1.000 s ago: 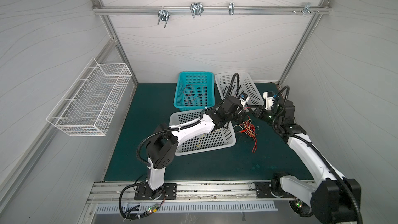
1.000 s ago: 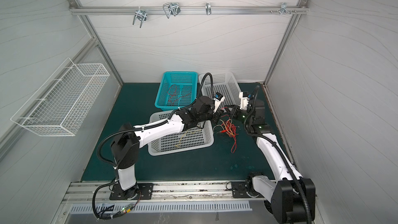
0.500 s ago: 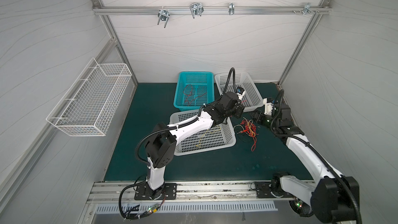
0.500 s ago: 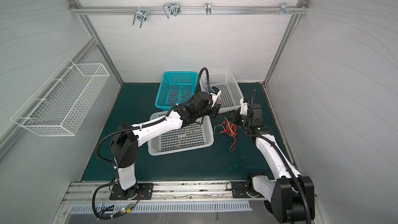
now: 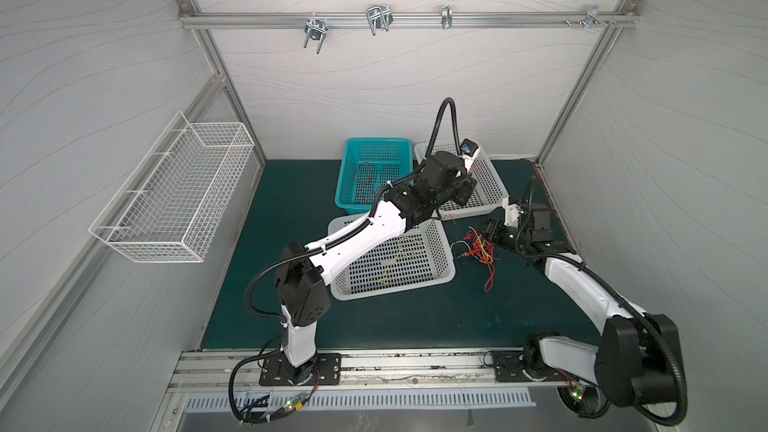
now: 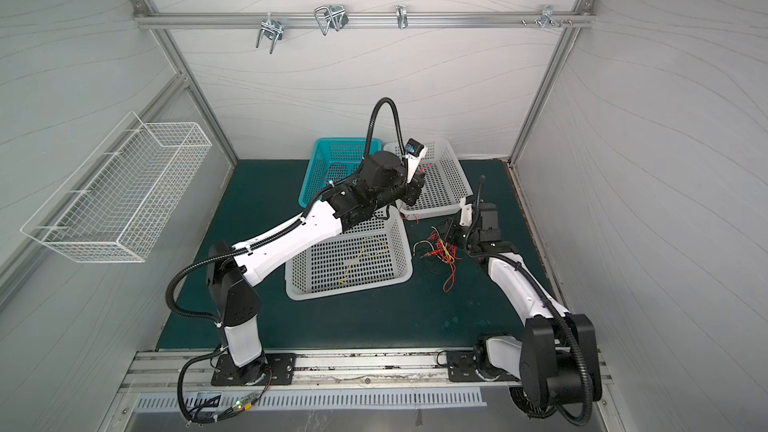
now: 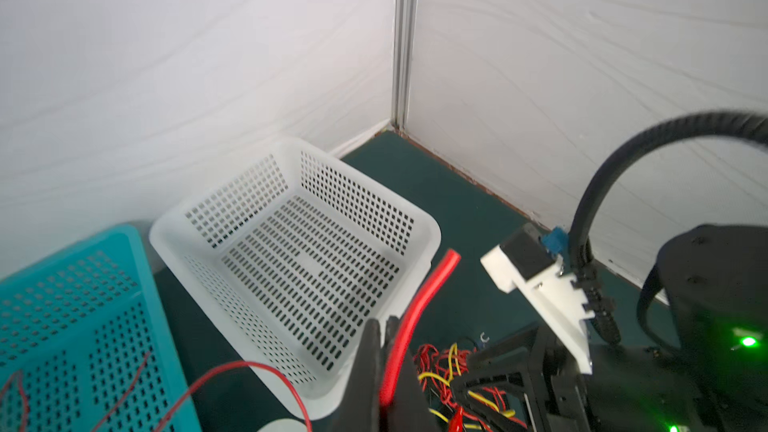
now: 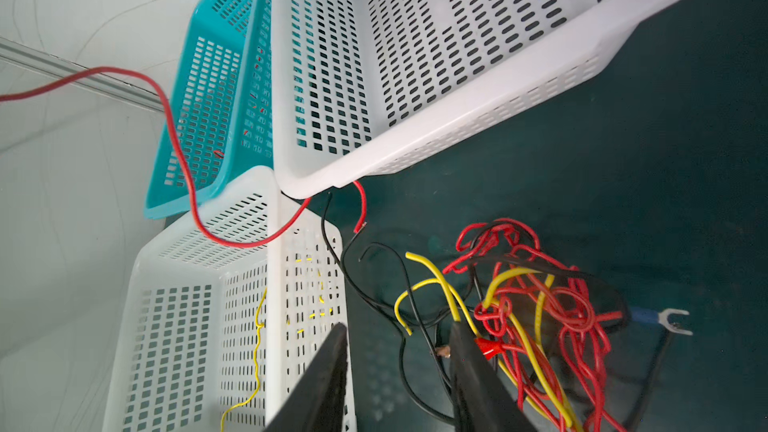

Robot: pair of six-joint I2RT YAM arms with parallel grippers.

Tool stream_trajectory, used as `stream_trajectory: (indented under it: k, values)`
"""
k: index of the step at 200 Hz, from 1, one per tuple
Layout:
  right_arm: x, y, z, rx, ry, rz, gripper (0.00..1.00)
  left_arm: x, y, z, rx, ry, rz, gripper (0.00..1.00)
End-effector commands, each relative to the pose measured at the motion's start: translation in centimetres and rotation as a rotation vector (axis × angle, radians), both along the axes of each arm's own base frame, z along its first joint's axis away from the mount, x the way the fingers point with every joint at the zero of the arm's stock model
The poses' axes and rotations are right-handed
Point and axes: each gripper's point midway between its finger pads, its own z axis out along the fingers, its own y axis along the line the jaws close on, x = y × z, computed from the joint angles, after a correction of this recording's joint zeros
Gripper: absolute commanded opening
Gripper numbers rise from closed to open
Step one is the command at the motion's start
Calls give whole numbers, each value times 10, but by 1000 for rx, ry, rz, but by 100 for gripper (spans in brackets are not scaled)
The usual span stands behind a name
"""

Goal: Untangle the cables
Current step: 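Carry the red wire over the teal basket and open left gripper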

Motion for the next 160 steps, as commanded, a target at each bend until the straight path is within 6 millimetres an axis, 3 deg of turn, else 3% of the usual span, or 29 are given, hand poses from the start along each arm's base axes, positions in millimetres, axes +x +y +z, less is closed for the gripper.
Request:
stream_trajectory:
  k: [1,32,93,117,160]
  values:
    - [2,-1,-4,-14,-3,-7,41,1,22,66,-42,-143,32,0]
    - [2,0,-7,-13,4,1,41,22,50,79,-15,-193,123,0]
    - [5,3,-8,-2,12,9,41,73,109,76,27,-186,289,0]
    - [6,4,-9,4,19,12,42,99,132,53,49,-131,354,0]
    - [8,7,-9,8,26,22,42,140,158,-28,67,50,420,0]
